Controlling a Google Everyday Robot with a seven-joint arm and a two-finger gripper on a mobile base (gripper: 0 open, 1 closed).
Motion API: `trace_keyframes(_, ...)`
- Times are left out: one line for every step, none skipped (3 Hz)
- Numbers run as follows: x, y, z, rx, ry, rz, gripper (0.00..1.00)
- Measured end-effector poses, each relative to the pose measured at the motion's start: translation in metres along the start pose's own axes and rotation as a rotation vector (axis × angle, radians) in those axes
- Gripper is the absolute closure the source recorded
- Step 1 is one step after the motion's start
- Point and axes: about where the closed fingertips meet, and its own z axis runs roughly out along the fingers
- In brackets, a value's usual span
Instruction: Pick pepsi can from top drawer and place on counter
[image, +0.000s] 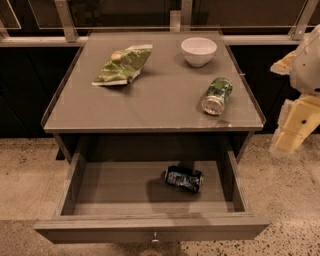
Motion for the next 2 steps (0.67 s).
trace_keyframes(0.012,0.016,0.019,0.016,-0.04,0.068,0.0)
trace_keyframes(0.027,0.028,0.05,-0.003,-0.062,0.139,0.0)
